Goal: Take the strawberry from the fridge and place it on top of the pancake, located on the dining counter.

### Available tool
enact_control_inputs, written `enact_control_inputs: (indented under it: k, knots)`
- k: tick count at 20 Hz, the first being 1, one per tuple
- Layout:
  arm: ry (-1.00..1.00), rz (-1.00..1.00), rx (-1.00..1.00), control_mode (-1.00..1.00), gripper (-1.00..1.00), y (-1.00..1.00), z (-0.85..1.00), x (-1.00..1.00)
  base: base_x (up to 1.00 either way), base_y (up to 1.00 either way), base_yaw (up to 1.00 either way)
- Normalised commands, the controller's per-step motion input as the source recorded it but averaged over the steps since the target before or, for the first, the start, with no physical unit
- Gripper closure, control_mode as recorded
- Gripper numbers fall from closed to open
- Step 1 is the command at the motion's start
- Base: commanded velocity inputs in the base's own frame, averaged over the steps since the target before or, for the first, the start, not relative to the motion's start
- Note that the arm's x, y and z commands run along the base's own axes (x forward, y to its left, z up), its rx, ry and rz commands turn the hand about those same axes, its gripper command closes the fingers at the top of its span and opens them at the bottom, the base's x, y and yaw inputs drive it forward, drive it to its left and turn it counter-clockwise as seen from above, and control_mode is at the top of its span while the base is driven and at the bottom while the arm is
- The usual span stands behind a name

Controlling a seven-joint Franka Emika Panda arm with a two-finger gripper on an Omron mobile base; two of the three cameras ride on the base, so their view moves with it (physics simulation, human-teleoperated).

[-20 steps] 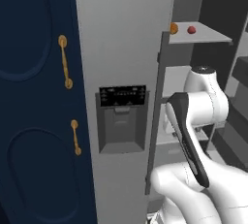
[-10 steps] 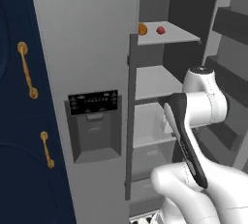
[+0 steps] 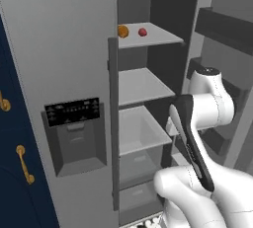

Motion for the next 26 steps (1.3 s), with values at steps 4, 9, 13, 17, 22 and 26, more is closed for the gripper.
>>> enact_control_inputs:
  k: [4,9,13,17,22,26]
  knots:
    - [0.0,0.0,0.0,1.0,-1.0,0.0,0.0,0.0,0.34,0.1,-0.03]
    - [0.0,0.0,0.0,1.0,-1.0,0.0,0.0,0.0,0.54,0.3,0.0]
    - [0.0,0.0,0.0,1.0,-1.0,0.0,0.0,0.0,0.28,0.03,0.0]
    - [0.0,0.0,0.0,1.0,-1.0,0.0,0.0,0.0,0.1,0.0,0.01]
    - [0.0,0.0,0.0,1.0,-1.0,0.0,0.0,0.0,0.0,0.0,0.0]
    - [-0.37,0.07,0.0,-1.0,-1.0,0.22,0.13,0.0,0.0,0.0,0.0]
